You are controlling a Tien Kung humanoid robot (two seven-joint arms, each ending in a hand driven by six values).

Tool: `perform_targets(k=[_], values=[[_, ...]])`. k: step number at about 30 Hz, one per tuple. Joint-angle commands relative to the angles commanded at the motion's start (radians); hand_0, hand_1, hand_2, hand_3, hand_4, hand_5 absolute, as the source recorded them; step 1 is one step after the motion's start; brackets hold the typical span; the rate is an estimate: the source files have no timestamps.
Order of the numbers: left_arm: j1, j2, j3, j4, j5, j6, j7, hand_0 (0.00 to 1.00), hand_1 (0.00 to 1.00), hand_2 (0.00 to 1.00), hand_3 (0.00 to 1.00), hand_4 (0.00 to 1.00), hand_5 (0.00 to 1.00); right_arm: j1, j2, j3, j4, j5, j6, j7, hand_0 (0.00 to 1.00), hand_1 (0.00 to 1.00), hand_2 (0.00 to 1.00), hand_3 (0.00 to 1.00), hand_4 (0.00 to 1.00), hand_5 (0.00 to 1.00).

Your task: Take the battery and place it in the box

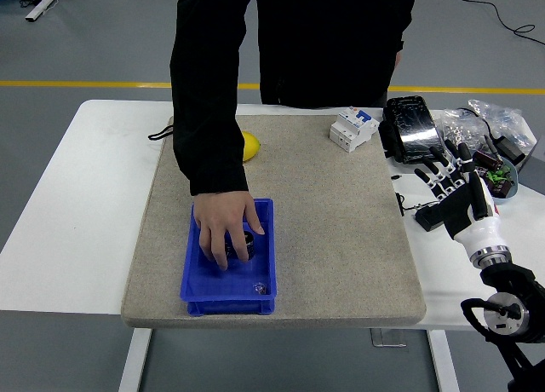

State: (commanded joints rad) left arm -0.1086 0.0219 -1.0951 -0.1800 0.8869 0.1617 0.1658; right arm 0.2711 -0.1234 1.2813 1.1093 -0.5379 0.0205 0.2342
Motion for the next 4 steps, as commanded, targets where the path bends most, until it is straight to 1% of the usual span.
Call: perform_targets(k=[4], values=[[-0.001,0.0,0.005,0.0,-0.005,-0.001,-0.001,0.744,0.695,0.723,0.615,0.682,0.603,-0.006,0.001,0.009,-0.003,0.017,0.0,-0.002,0.811,0.821,0.853,0.922,0.998,0.638]])
